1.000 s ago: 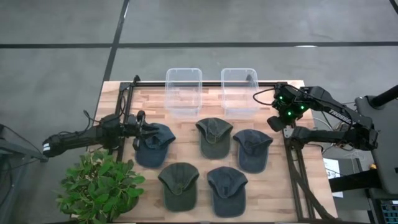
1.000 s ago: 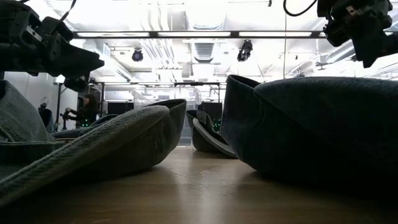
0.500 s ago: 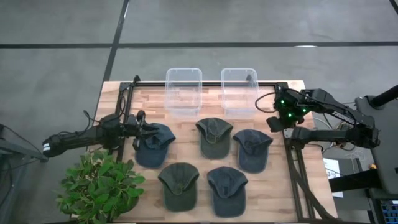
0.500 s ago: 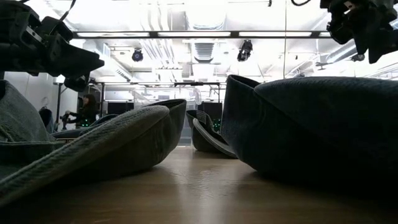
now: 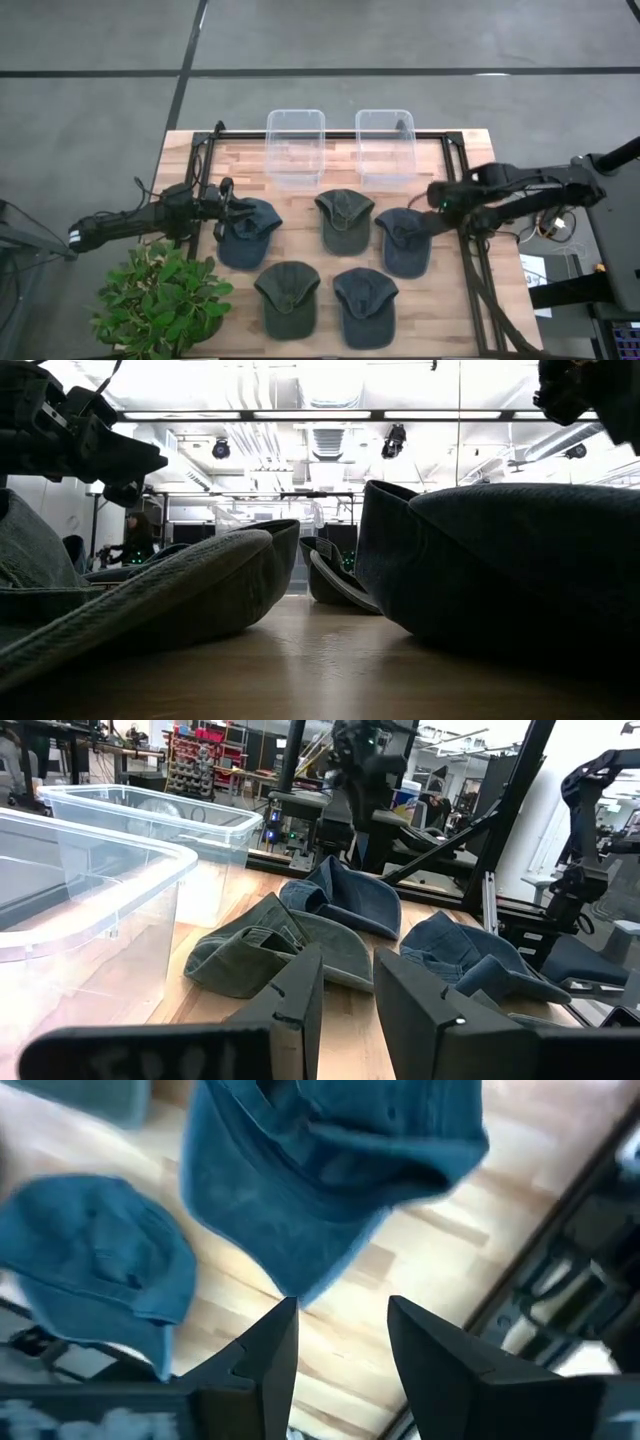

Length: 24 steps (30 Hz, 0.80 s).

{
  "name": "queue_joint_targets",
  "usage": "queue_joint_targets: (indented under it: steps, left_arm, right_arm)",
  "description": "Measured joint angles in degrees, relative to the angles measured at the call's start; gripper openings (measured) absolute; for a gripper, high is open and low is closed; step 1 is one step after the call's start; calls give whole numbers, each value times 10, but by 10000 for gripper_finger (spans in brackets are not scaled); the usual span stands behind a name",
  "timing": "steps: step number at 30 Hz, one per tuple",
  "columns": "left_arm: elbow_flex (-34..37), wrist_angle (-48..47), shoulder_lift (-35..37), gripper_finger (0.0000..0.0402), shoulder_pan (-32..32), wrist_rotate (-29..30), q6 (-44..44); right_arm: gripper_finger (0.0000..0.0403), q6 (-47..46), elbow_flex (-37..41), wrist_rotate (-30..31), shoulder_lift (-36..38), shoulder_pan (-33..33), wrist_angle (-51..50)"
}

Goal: Pick & Place hat
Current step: Put the top right blue cap into the left transparent bin

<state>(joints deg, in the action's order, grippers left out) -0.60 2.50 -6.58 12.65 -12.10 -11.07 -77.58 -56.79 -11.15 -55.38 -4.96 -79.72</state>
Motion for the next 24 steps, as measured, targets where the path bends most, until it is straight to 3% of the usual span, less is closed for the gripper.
queue_joint_targets:
  steps: [8, 16, 24]
  left_arm:
    - [0, 0, 0, 85, 0, 0, 0]
    - [0, 0, 0, 85, 0, 0, 0]
    - [0, 0, 0, 85, 0, 0, 0]
  right_arm:
    - [142, -144, 26, 23, -49, -102, 17]
    - [141, -182, 102, 24, -49, -104, 134]
    - [139, -206, 156, 57, -46, -104, 148]
